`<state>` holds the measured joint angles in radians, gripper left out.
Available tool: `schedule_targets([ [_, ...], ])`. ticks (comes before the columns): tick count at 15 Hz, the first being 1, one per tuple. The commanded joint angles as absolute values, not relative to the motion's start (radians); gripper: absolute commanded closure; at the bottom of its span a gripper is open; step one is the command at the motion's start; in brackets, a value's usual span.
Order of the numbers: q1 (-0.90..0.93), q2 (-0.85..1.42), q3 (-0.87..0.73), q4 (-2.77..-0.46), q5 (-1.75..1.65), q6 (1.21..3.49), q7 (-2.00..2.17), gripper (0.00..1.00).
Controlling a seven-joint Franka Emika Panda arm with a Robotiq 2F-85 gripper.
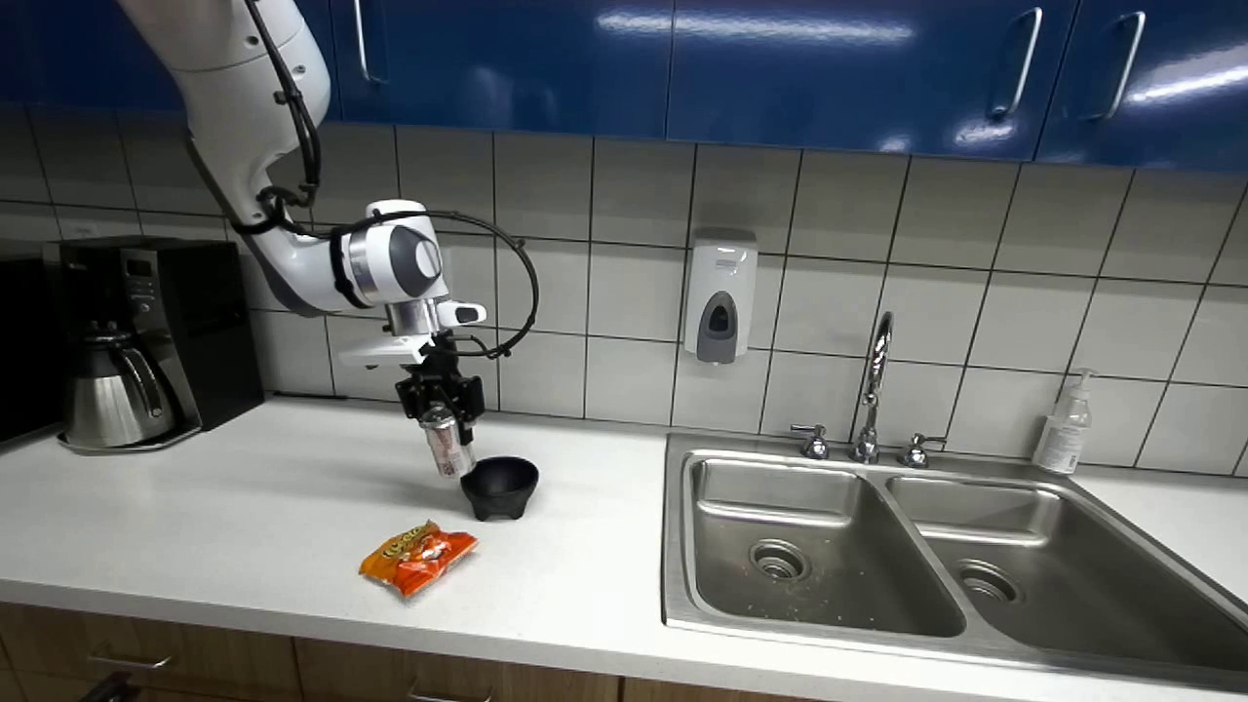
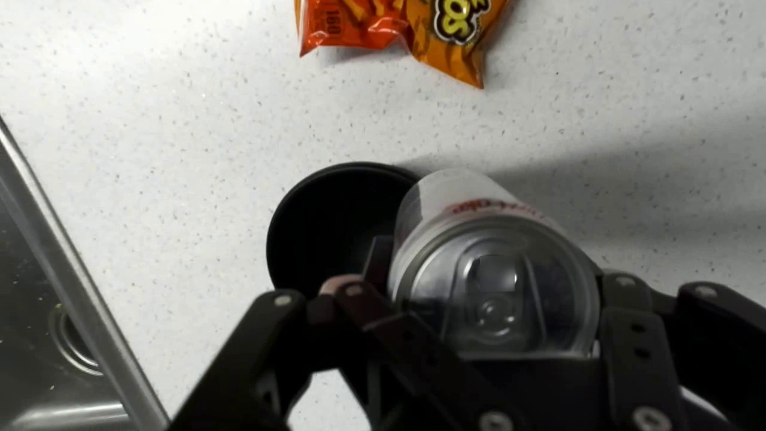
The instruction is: Put the grey can inside the black bowl
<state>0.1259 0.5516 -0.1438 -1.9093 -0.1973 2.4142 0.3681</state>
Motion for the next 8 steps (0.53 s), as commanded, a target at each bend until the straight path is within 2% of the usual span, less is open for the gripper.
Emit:
schedule_targets([
  [1,0.096,0.629,-0.146,-1.765,-0.190,2.321,0.337,0.60],
  [8,0.047,0.759,-0.156,-1.601,-0.176,2.231,0.327,0.60],
])
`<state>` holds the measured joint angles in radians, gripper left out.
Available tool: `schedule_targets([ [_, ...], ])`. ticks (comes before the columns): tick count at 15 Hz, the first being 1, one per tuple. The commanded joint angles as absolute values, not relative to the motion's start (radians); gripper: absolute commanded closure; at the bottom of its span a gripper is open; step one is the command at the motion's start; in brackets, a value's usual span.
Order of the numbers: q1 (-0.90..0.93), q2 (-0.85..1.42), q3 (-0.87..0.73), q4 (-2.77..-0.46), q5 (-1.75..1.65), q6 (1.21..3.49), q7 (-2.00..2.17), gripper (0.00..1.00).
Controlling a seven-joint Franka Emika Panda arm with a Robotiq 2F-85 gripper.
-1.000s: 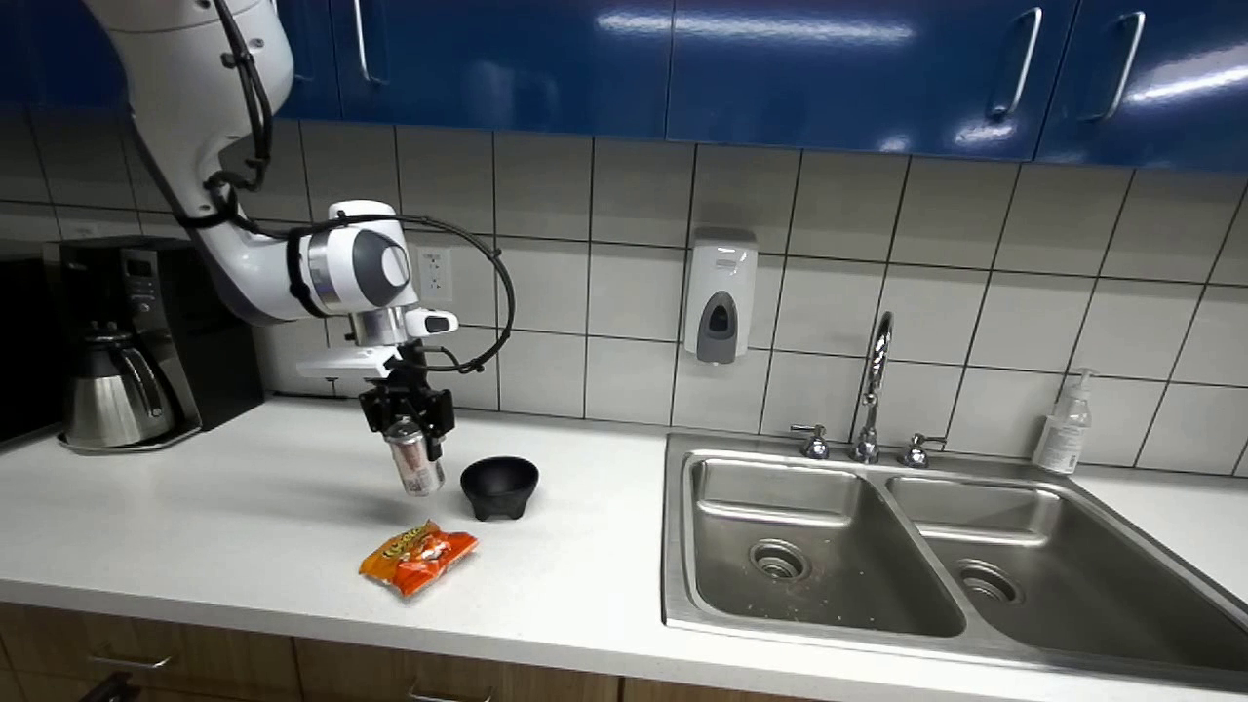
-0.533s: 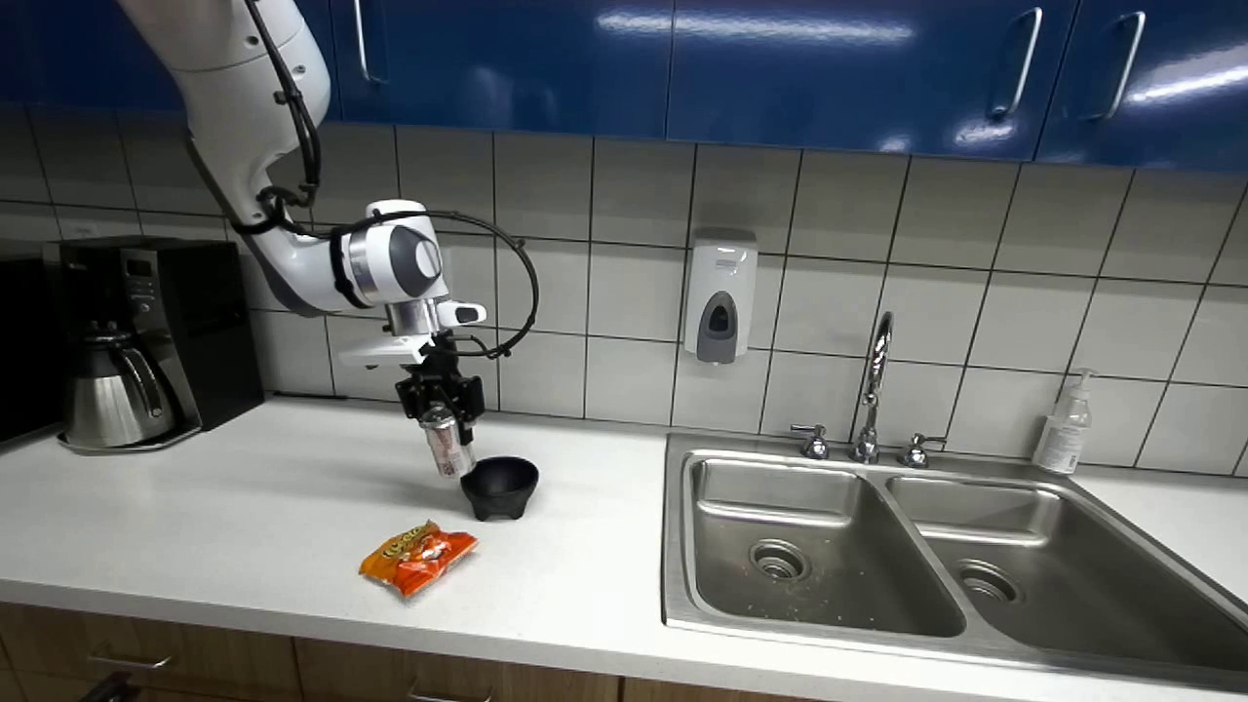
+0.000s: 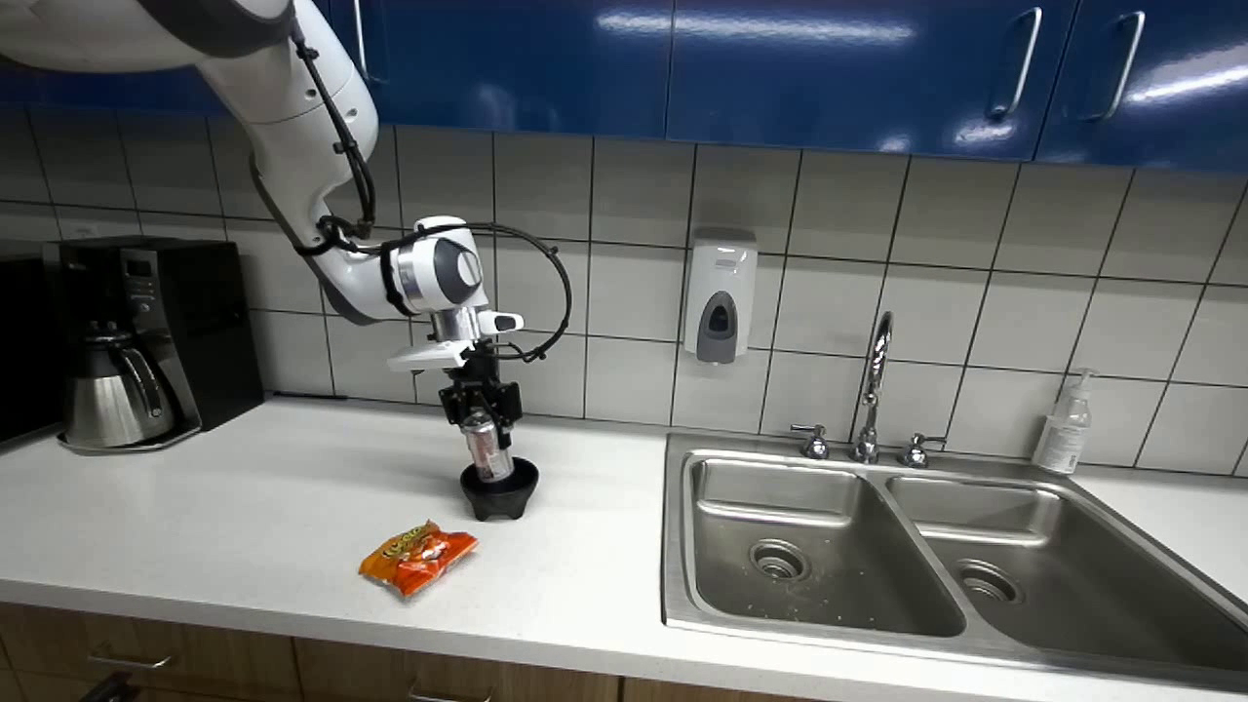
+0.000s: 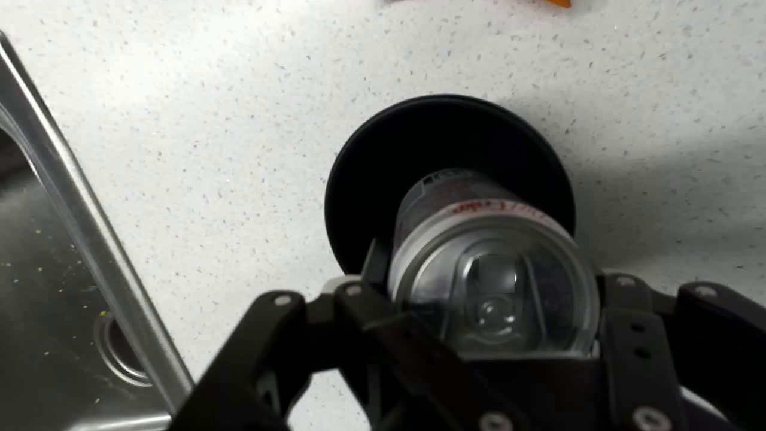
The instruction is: Put the grey can inside the black bowl
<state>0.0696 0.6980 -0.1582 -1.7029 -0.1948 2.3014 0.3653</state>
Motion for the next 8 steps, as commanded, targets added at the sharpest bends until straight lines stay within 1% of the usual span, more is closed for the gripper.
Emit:
schedule_targets([
  [1,0.041,0.773,-0.154,-1.587,-0.172,2.224,0.324,0.60],
  [8,0.027,0.842,-0.143,-1.527,-0.145,2.190,0.297,0.60],
])
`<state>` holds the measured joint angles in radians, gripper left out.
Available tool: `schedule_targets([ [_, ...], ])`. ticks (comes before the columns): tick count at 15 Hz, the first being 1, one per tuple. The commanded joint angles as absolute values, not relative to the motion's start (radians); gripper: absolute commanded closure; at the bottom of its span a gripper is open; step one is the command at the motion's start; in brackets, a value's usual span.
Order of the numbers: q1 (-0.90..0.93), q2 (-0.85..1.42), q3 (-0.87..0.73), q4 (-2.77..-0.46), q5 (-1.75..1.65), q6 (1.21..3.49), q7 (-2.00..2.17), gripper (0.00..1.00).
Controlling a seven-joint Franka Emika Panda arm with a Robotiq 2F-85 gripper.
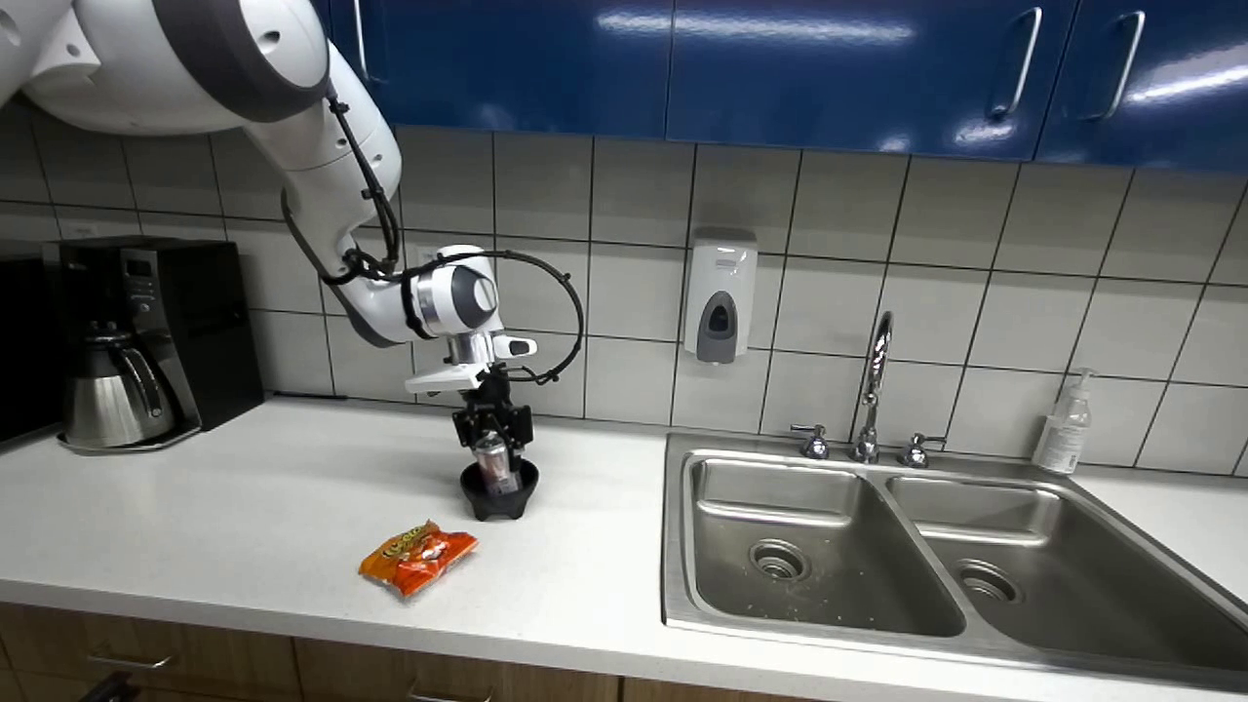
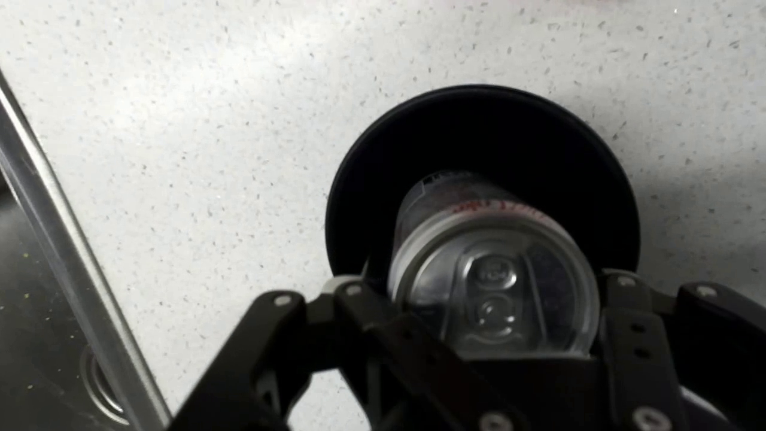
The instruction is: Put the grey can inside the black bowl
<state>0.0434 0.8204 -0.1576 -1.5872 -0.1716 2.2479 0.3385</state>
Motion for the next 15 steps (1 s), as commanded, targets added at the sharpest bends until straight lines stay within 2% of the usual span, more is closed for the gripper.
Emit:
schedule_targets([
  [1,0.026,0.842,-0.141,-1.527,-0.141,2.189,0.294,0.60],
  [4,0.027,0.847,-0.142,-1.517,-0.131,2.175,0.289,0.60],
  [5,0.027,0.846,-0.142,-1.518,-0.129,2.169,0.286,0.10],
  [6,0.027,0.844,-0.141,-1.519,-0.128,2.164,0.284,0.09],
  [8,0.029,0.836,-0.143,-1.523,-0.128,2.161,0.284,0.01],
  [15,0.031,0.754,-0.149,-1.593,-0.142,2.167,0.263,0.00],
])
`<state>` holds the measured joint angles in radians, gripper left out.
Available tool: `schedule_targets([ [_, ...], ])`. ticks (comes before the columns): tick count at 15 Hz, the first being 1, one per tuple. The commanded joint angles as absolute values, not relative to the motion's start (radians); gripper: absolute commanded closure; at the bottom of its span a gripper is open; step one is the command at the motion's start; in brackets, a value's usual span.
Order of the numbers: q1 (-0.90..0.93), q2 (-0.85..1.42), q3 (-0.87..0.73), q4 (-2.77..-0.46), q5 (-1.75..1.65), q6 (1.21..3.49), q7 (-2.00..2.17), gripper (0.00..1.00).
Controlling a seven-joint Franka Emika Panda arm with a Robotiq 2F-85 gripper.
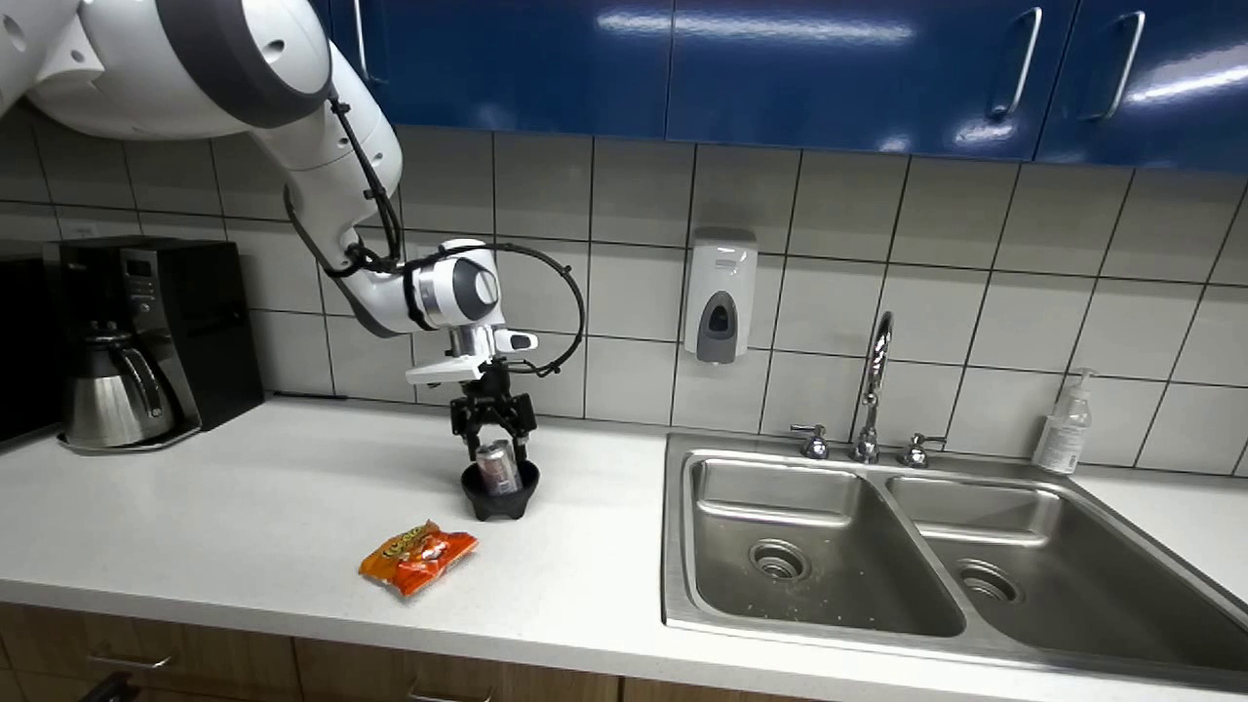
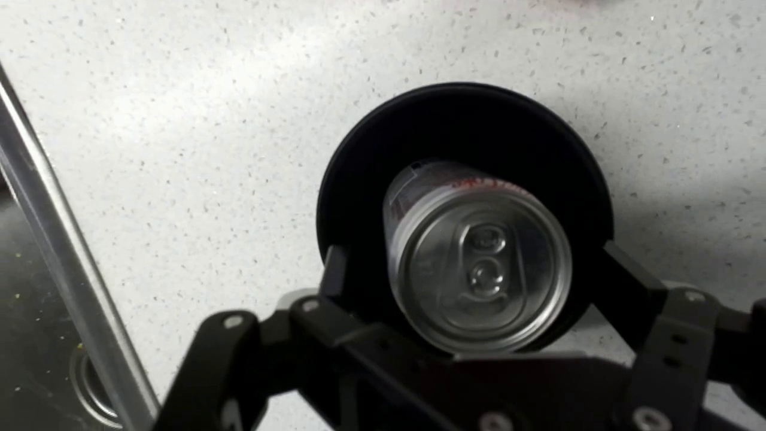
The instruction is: Put the grey can inside the black bowl
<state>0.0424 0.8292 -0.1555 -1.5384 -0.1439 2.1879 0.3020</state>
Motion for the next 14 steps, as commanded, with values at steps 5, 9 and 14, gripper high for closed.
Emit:
schedule_targets([
  [5,0.047,0.642,-0.165,-1.712,-0.166,2.183,0.281,0.00],
  [9,0.069,0.512,-0.164,-1.897,-0.191,2.247,0.316,0.00],
  [14,0.113,0.339,-0.171,-2.154,-0.248,2.323,0.409,0.00],
])
